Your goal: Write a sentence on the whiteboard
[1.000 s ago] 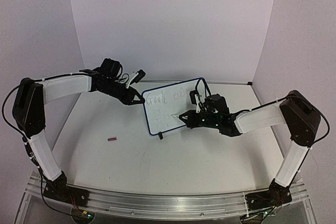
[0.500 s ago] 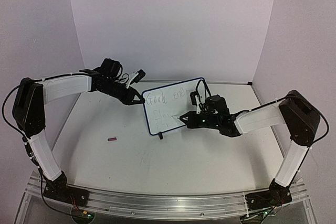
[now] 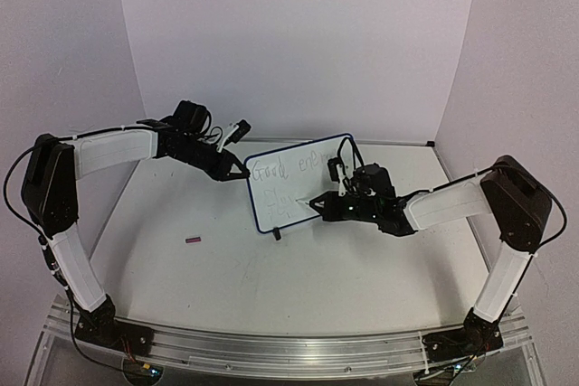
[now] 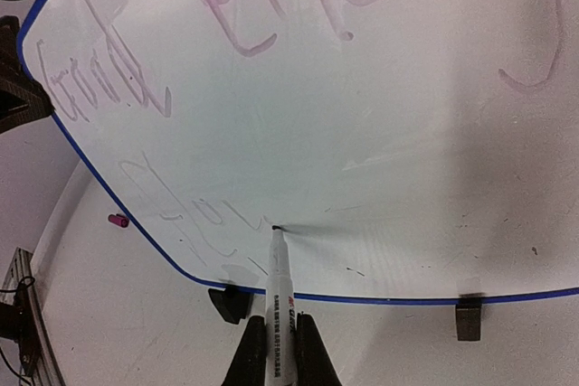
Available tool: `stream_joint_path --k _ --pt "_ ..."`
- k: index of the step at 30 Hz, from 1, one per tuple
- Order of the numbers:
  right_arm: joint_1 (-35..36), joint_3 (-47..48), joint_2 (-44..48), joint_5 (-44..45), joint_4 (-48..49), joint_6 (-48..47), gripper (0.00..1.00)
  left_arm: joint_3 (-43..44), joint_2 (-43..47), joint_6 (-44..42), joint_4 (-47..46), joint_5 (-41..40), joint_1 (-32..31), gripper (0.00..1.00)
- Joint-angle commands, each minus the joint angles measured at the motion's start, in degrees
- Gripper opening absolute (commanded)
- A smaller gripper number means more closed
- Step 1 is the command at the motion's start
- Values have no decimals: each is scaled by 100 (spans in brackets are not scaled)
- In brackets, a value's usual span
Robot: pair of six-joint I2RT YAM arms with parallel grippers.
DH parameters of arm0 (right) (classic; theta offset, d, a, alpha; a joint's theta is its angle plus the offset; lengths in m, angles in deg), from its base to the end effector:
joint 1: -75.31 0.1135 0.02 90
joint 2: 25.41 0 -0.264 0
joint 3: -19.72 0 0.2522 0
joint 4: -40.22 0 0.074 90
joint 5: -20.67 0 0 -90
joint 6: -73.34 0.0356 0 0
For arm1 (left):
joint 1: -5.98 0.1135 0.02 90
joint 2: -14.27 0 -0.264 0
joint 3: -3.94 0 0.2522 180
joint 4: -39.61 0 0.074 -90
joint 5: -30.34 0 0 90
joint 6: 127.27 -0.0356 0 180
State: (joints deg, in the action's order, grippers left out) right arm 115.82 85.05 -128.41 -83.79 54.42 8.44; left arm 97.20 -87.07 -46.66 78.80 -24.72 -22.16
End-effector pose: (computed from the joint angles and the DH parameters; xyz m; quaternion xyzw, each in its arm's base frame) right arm 0.2820 0.2526 0.1734 -0.1796 0.8128 0.3833 0.4004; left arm 0.3357 -0.2027 0.2611 0.3893 0.8059 -0.3324 0.2973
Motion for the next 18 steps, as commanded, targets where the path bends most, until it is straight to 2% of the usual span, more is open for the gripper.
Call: stream_joint_path --k 1,18 --pt "-130 73 128 373 -73 -77 0 -40 -351 -265 621 -426 -130 0" --pt "-155 299 507 460 -213 -233 0 -40 -344 -264 630 -434 -130 0"
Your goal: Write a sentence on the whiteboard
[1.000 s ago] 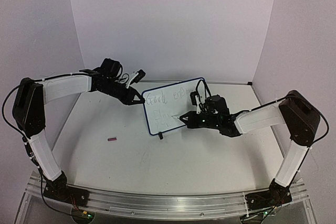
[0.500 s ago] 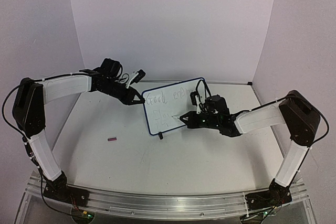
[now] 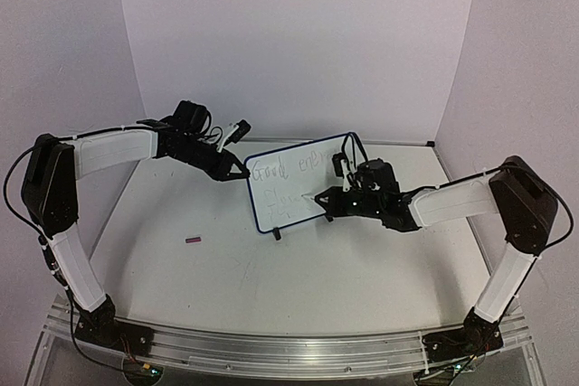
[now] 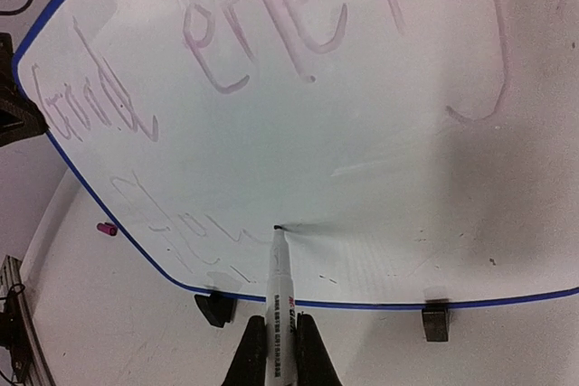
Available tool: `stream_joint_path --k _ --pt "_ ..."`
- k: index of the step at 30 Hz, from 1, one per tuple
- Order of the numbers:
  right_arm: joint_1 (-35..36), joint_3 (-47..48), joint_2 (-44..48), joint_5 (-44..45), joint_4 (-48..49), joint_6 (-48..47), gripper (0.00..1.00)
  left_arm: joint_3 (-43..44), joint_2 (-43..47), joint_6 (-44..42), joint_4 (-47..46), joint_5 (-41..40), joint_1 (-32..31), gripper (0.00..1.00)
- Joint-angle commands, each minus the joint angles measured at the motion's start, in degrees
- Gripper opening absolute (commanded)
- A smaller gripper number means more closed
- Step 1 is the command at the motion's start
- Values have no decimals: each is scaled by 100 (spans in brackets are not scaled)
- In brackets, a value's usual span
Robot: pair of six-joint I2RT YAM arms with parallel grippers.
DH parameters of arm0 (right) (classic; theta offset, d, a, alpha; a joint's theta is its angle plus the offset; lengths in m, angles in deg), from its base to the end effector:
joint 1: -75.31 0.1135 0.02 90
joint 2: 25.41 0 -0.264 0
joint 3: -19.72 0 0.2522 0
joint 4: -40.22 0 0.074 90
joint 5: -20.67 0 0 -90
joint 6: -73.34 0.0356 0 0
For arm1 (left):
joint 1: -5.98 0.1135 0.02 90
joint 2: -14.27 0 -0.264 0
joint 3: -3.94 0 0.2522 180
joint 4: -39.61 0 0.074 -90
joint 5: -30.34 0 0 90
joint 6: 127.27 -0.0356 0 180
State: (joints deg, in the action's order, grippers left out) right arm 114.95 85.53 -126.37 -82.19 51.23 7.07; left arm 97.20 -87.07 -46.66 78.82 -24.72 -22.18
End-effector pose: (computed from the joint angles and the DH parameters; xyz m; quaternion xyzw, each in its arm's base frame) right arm 0.2842 0.2457 0.1830 -0.1757 0.8176 0.3637 0.4103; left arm 0.3356 -0.2028 0.2611 0.3894 0.8059 -0.3325 0.2971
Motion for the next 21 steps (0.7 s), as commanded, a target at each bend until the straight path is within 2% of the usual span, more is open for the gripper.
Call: stream_joint_path --k 1,13,21 --pt "-70 253 328 308 106 -96 0 -40 -343 -261 628 -433 -128 0" --pt "-70 -195 678 -342 346 -20 0 -40 -334 -263 628 -435 -129 0" --pt "-360 -590 534 -514 825 448 0 -42 -347 -264 620 -422 -130 0"
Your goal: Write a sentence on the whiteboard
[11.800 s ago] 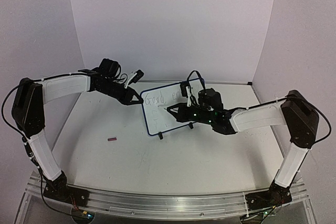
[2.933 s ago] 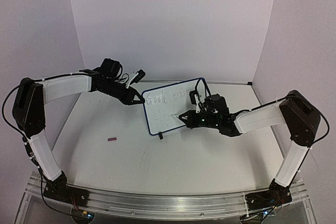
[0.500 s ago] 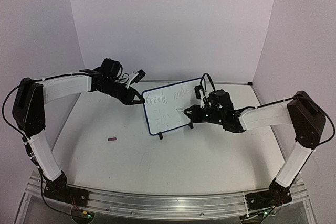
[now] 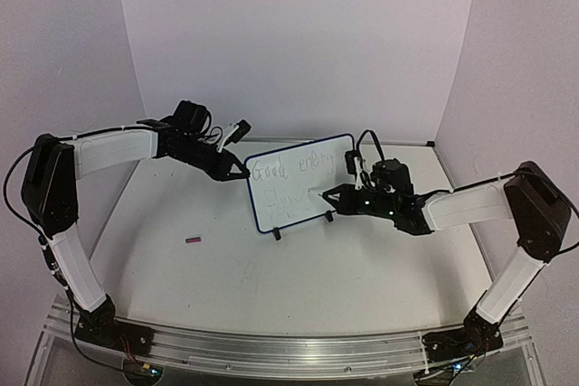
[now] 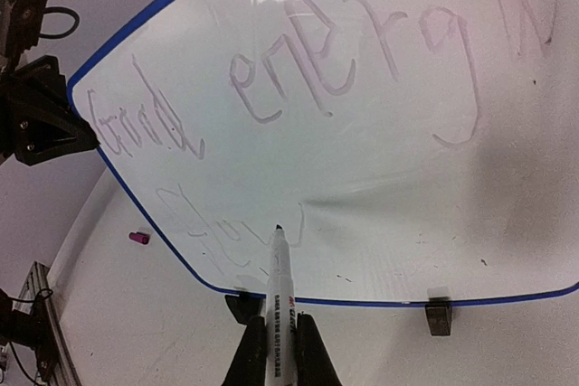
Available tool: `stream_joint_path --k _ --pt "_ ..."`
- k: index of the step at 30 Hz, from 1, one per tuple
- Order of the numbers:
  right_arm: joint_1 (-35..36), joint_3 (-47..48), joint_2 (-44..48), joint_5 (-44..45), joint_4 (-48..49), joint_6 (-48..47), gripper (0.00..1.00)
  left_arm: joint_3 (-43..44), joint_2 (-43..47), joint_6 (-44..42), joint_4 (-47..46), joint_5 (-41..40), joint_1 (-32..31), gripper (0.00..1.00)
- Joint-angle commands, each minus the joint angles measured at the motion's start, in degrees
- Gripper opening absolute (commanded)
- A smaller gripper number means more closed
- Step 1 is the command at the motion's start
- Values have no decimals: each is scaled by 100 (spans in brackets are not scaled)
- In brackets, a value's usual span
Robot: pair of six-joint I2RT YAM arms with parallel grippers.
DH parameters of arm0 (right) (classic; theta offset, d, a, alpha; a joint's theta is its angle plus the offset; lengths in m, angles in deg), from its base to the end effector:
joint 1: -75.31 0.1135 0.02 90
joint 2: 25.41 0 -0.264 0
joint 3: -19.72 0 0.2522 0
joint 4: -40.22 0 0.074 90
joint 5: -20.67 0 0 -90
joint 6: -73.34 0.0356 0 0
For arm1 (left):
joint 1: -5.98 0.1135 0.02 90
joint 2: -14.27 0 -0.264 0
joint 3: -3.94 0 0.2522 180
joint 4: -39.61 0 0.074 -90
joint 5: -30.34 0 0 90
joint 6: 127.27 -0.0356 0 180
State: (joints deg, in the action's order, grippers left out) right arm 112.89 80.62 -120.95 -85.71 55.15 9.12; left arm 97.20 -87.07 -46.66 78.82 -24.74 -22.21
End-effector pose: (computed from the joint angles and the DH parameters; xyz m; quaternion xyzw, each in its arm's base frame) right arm 0.2751 0.2243 0.1964 -0.1648 0.7966 0.3984 0.4237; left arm 0.3355 -0.2030 0.2611 0.3896 0.8059 -0.3324 0.2971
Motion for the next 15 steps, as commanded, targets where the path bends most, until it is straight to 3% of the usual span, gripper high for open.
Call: stream_joint_path --k 1,15 --pt "-172 -99 -25 -170 460 254 0 -41 -350 -261 624 -423 -126 0" --pt "-418 21 -478 -703 1006 610 0 -40 -360 -260 620 -429 -126 0"
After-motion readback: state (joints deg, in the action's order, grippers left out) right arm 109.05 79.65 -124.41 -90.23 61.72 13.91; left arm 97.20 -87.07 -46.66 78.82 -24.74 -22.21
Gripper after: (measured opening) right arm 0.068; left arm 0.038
